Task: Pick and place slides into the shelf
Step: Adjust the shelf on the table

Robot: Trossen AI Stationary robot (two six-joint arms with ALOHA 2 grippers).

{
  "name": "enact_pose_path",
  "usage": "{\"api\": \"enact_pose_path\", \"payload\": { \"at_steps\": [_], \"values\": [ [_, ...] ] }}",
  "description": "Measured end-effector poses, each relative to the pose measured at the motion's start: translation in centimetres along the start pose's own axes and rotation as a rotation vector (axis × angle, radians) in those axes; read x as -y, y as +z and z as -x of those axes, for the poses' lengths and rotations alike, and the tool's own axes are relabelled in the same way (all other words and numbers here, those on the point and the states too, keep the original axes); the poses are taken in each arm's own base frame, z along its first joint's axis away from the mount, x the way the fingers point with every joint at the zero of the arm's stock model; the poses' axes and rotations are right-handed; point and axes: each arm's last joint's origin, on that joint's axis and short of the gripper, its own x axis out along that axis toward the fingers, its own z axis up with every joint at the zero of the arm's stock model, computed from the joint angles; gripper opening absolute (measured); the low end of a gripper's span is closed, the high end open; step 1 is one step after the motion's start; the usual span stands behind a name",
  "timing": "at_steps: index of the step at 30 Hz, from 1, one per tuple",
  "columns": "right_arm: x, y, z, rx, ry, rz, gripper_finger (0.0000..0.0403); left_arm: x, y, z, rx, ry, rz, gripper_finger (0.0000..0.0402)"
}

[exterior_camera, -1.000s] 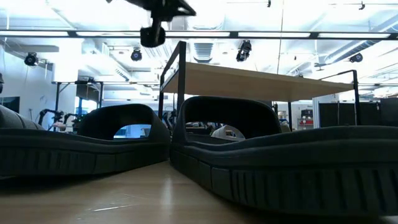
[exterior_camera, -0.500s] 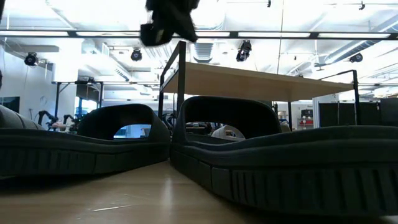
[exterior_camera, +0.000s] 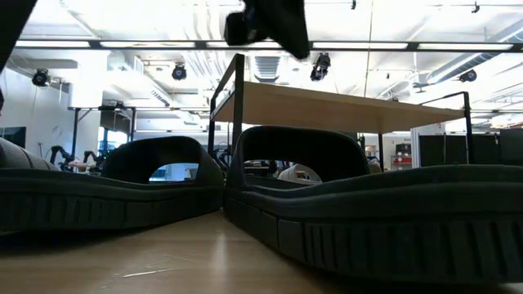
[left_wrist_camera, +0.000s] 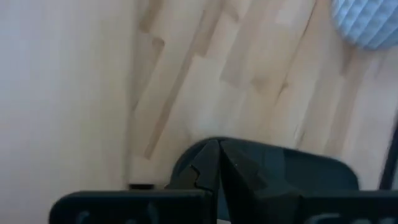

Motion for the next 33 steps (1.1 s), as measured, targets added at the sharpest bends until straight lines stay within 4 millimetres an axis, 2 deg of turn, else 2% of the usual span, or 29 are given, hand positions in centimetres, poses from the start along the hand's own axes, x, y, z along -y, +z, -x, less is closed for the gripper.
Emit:
{"api": "enact_pose_path", "payload": {
  "at_steps": [4, 11, 21, 26, 33],
  "values": [
    [-0.1, 0.0, 0.0, -0.011, 0.027, 0.000, 0.0215, 0.2, -0.7, -1.5, -0.070, 0.065, 0.023, 0.0000],
    [-0.1, -0.1, 0.0, -0.017, 0.043, 0.011, 0.0215, -1.5, -0.9, -2.3, -0.078, 0.241, 0.012, 0.0000],
    [-0.1, -0.1, 0.0, -0.017, 0.043, 0.011, 0.0215, -5.9, 0.4, -3.6, -0.113, 0.335, 0.017, 0.0000],
    [0.1, -0.1, 0.2, -0.012, 0.046, 0.008, 0.0215, -8.1, -0.3, -4.6, -0.191, 0.443, -0.005, 0.0000],
    [0.6, -0.2, 0.9, 0.000, 0.059, -0.019, 0.0215, -10.3, -1.7, -3.8, -0.227, 0.501, 0.014, 0.0000]
  ]
}}
